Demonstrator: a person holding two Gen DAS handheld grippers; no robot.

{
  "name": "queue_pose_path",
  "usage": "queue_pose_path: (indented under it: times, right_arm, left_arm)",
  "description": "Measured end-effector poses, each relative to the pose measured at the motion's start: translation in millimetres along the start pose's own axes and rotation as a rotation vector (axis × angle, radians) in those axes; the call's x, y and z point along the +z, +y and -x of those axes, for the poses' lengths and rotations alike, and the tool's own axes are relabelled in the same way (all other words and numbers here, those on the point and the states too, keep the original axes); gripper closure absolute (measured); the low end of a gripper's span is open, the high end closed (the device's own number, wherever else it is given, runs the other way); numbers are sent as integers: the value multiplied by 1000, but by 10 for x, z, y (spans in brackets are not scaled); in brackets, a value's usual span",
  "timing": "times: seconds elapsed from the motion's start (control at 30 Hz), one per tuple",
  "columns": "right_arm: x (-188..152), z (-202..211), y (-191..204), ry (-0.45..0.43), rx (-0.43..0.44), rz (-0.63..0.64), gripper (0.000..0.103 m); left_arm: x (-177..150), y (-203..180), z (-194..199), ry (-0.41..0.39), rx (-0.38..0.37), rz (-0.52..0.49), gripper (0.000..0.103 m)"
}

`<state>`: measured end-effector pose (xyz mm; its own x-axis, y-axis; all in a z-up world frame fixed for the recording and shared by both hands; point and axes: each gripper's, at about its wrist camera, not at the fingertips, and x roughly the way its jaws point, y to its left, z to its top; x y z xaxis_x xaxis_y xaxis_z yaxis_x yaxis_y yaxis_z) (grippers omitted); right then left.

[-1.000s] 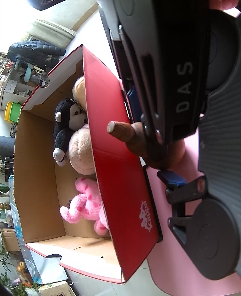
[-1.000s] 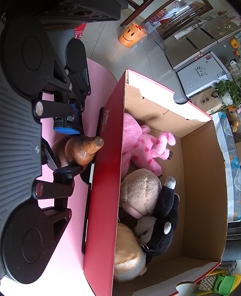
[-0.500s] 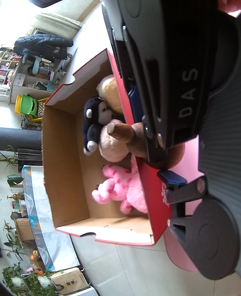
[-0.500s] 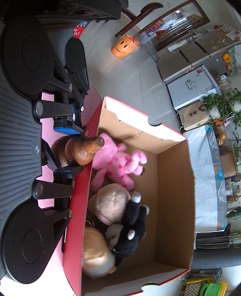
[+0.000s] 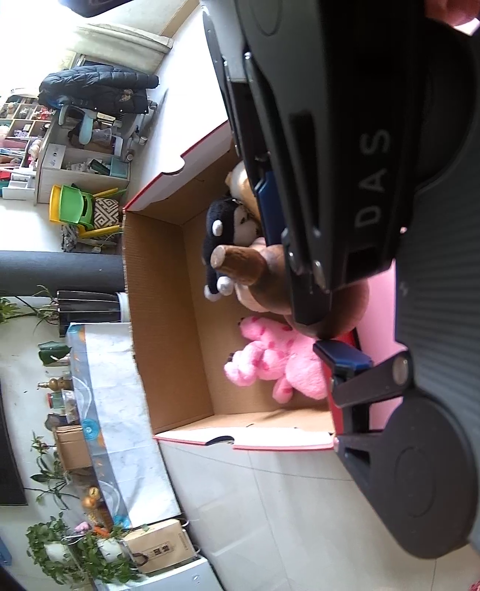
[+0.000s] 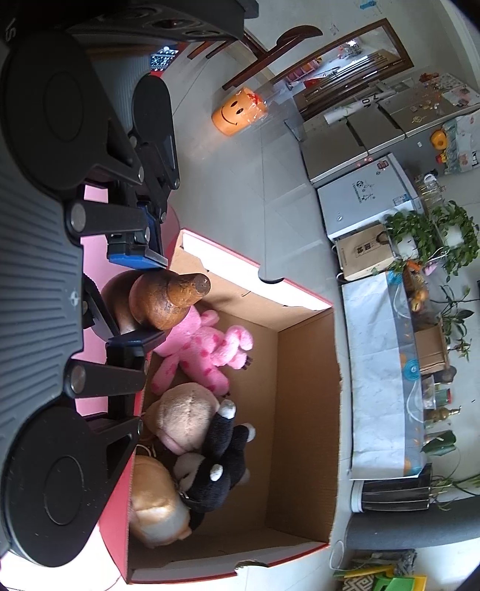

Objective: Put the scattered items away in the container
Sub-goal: 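Lift the wooden gourd with both grippers and carry it over the shoebox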

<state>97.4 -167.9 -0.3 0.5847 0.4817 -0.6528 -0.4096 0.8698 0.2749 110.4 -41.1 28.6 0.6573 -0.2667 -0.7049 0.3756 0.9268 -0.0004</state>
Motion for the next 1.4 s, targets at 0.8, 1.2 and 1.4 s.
queue_pose_path:
  times: [0.8,1.2,1.4]
  right_arm:
    - [332,-119,-98,-82,-20,-38,67]
    - [471,-459,-258,-78,-37,-64,66]
    - [506,-686,-448,-35,-56,-138,66]
  left_arm:
    - [411,102,-57,-114,16,-8,47]
    - [509,307,-453,-76,-1,42,47]
    - [539,359,-715,-25,-11,56,47]
